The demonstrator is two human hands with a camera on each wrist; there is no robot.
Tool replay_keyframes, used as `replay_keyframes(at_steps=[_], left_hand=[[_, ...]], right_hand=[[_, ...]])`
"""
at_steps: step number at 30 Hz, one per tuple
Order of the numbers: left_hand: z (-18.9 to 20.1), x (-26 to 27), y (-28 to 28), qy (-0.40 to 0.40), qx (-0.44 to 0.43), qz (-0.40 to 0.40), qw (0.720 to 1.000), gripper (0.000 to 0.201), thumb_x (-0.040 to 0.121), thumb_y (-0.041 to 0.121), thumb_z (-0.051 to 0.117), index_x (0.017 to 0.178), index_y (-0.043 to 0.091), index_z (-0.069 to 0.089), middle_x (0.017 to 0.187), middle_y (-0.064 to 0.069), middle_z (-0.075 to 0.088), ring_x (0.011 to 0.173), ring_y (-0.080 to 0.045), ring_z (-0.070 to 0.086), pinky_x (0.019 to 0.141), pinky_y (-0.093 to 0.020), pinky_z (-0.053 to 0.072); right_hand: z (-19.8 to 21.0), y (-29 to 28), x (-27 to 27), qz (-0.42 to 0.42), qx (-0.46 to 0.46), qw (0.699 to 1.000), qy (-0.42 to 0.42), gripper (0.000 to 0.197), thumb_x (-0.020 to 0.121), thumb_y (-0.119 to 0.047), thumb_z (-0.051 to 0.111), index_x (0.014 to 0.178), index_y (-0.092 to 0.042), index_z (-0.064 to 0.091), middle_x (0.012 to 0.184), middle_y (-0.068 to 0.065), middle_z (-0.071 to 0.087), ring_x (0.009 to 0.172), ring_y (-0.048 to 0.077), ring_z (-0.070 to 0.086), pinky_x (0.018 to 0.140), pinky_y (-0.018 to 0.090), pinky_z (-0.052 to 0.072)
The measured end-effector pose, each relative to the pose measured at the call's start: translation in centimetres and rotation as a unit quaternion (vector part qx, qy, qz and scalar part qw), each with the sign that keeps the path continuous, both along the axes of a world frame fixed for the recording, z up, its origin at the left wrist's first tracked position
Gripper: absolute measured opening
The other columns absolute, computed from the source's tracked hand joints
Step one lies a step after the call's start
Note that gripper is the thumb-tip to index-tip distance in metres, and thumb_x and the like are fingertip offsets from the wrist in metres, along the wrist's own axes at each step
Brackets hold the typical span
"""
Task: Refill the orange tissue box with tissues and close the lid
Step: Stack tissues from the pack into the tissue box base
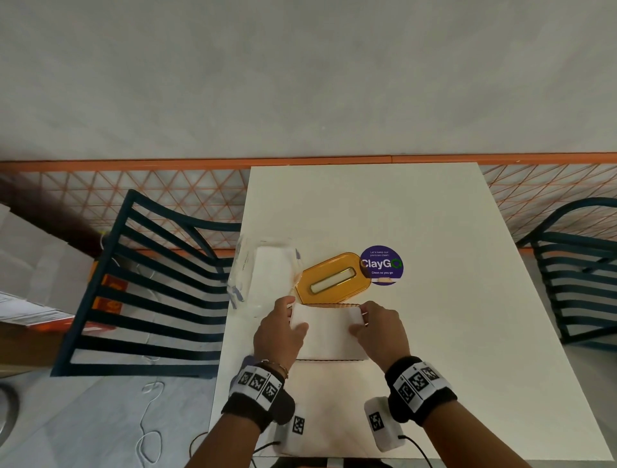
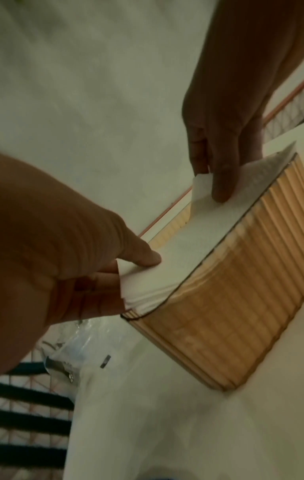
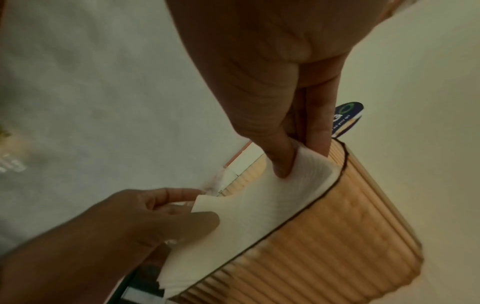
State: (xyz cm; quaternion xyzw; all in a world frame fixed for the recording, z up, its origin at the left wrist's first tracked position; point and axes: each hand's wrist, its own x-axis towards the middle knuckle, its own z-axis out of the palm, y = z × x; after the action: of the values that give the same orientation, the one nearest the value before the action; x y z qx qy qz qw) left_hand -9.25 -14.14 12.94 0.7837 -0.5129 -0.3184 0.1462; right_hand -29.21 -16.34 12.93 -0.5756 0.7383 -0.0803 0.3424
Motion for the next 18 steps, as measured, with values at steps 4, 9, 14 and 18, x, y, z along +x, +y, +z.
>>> replay_keyframes(at_steps=[4, 9, 14, 18], left_hand=[[0.3, 0.1, 0.7, -0.065, -0.053, -0.062, 0.995, 0.063, 0.086, 0.032, 0.078, 0.142, 0.027, 0.049, 0.140, 0.006, 0.054, 0.123, -0.014, 0.058, 0.089, -0.029, 0.055], [-0.4, 0.9, 1.2, -0.085, -0.041, -0.211, 0.973, 0.050, 0.086, 0.032, 0.079, 0.133, 0.032, 0.062, 0.144, 0.013, 0.049, 0.132, -0.008, 0.047, 0.100, -0.021, 0.045], [-0.5, 0.5, 0.1, -0.116, 0.004, -0.282, 0.952, 0.061, 0.087, 0.036, 0.078, 0.144, 0.033, 0.055, 0.162, 0.009, 0.036, 0.146, -0.014, 0.035, 0.117, -0.032, 0.034], [-0.5, 0.1, -0.8, -0.148, 0.016, -0.303, 0.941, 0.060, 0.080, 0.038, 0.083, 0.134, 0.034, 0.058, 0.153, 0.010, 0.046, 0.140, -0.012, 0.044, 0.112, -0.035, 0.033]], right_hand=[[0.3, 0.4, 0.0, 0.060, -0.081, 0.993, 0.065, 0.059, 0.079, -0.023, 0.085, 0.130, -0.018, 0.057, 0.120, 0.004, 0.069, 0.102, 0.023, 0.069, 0.086, 0.032, 0.058], [0.9, 0.8, -0.7, 0.224, -0.104, 0.963, 0.110, 0.055, 0.078, -0.027, 0.086, 0.128, -0.026, 0.065, 0.132, -0.007, 0.061, 0.112, 0.016, 0.058, 0.088, 0.025, 0.052], [0.4, 0.7, -0.6, 0.321, -0.052, 0.931, 0.165, 0.063, 0.083, -0.027, 0.080, 0.141, -0.027, 0.056, 0.150, -0.004, 0.049, 0.128, 0.020, 0.047, 0.104, 0.031, 0.044], [-0.1, 0.7, -0.2, 0.317, -0.043, 0.931, 0.177, 0.064, 0.081, -0.024, 0.081, 0.139, -0.026, 0.056, 0.149, -0.003, 0.051, 0.129, 0.021, 0.050, 0.107, 0.032, 0.042]])
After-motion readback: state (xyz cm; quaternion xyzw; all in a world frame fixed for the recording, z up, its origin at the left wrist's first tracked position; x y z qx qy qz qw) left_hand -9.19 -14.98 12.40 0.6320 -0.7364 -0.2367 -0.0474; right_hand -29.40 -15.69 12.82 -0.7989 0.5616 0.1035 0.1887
